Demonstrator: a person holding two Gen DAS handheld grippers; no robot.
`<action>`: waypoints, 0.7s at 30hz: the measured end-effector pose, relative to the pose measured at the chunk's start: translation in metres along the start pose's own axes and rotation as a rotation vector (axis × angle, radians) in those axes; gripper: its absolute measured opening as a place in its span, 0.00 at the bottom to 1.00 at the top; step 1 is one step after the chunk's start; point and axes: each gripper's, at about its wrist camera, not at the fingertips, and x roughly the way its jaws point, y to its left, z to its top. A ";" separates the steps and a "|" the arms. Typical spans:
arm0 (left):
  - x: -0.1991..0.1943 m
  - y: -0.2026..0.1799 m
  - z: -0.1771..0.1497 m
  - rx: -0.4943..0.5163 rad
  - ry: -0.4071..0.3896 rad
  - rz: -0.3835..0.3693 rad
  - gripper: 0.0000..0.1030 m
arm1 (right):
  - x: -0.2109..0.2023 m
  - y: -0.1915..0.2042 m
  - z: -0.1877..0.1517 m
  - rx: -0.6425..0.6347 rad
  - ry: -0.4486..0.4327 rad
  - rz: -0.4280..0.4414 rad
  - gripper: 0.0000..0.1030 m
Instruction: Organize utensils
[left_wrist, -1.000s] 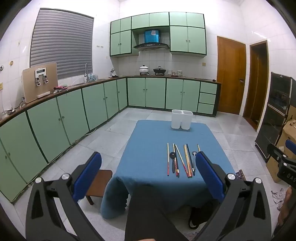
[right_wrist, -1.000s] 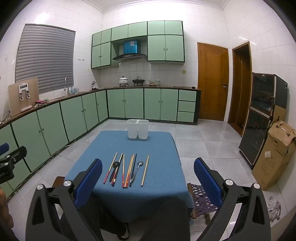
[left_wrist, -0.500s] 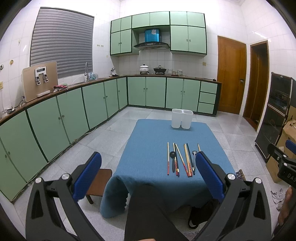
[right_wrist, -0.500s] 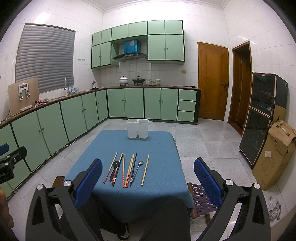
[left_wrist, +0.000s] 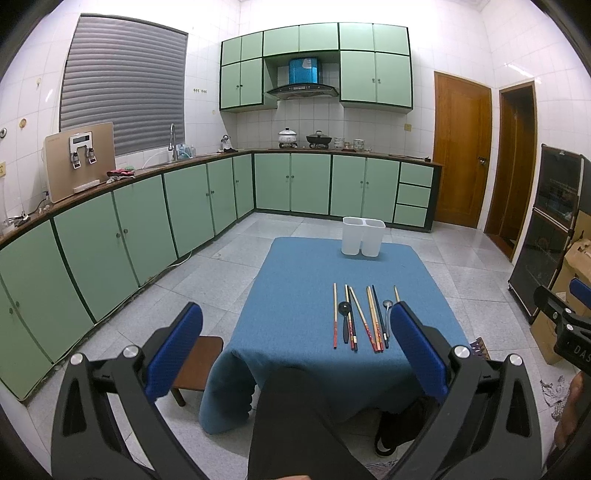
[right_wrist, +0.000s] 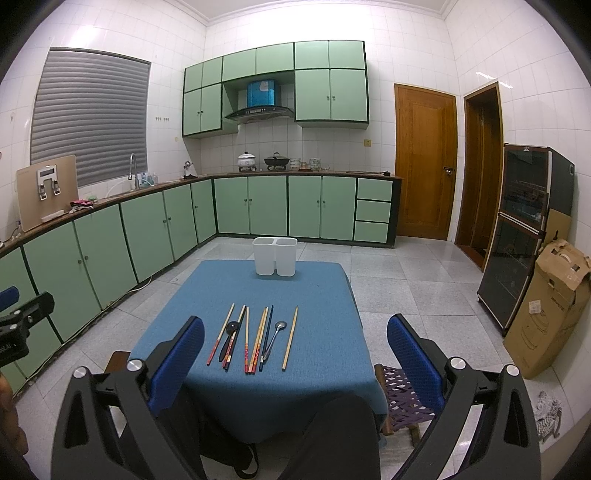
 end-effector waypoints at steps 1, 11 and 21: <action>0.000 0.000 0.000 -0.001 0.000 -0.001 0.96 | 0.000 0.001 0.000 0.000 -0.001 0.000 0.94; 0.001 0.000 -0.001 -0.002 0.000 -0.002 0.96 | 0.000 0.003 -0.001 -0.001 0.002 0.001 0.94; 0.001 0.000 -0.001 -0.003 0.001 -0.001 0.96 | -0.001 0.005 -0.002 -0.001 0.002 0.002 0.94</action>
